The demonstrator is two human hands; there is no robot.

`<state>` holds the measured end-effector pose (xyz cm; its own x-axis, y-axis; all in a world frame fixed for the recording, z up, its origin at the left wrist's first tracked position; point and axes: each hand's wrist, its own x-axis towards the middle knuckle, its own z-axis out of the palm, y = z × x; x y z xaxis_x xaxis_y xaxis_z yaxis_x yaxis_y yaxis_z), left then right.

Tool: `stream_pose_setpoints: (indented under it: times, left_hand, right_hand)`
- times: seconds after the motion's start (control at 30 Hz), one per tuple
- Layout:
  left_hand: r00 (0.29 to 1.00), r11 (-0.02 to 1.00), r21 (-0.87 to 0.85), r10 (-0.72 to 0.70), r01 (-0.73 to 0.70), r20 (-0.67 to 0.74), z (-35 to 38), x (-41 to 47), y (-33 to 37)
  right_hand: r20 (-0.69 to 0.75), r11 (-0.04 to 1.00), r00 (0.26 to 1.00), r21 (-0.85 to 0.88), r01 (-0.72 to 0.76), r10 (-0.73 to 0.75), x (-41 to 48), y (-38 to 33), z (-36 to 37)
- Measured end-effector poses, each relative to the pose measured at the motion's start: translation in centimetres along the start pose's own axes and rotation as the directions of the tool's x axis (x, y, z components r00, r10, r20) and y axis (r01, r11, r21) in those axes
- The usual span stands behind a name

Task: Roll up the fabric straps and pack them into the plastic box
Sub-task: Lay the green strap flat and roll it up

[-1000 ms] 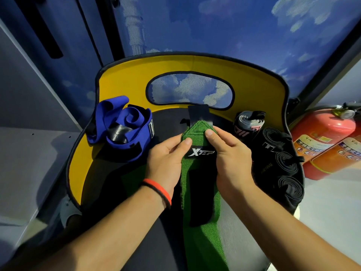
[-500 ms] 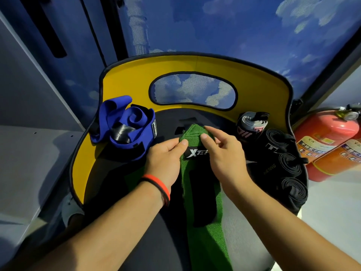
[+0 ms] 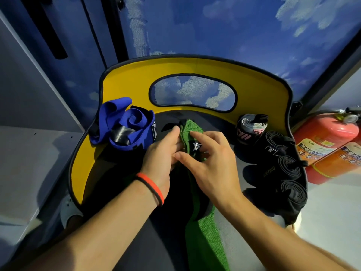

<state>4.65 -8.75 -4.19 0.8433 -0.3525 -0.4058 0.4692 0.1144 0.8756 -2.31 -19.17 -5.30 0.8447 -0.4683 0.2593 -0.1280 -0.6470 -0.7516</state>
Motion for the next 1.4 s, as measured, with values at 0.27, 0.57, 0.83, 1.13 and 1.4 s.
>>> stream_pose_setpoints:
  times: [0.27, 0.57, 0.83, 1.13, 1.4]
  left_hand:
    - [0.989, 0.993, 0.003, 0.113, -0.114, 0.1, 0.6, -0.9, 0.5]
    - [0.962, 0.858, 0.451, 0.272, -0.245, 0.006, -2.2, 1.7, 2.2]
    - [0.997, 0.914, 0.399, 0.08, -0.076, 0.008, -3.0, 3.0, 3.1]
    - [0.974, 0.891, 0.404, 0.228, -0.208, -0.001, -2.4, 2.9, 4.0]
    - [0.942, 0.872, 0.382, 0.336, -0.307, -0.01, -1.4, 2.2, 5.0]
  right_hand:
    - [-0.124, 0.98, 0.989, 0.192, -0.058, 0.083, 1.1, 0.4, -1.2]
    - [0.196, 0.801, 0.953, 0.518, -0.3, 0.231, 1.7, 1.0, -1.8]
    - [0.19, 0.729, 0.962, 0.628, -0.272, 0.195, 2.0, 1.1, -2.2]
    - [0.032, 0.868, 0.955, 0.409, -0.282, 0.296, 1.5, 2.8, -2.6]
    - [0.162, 0.881, 0.913, 0.246, -0.404, 0.374, -0.2, 4.6, -2.7]
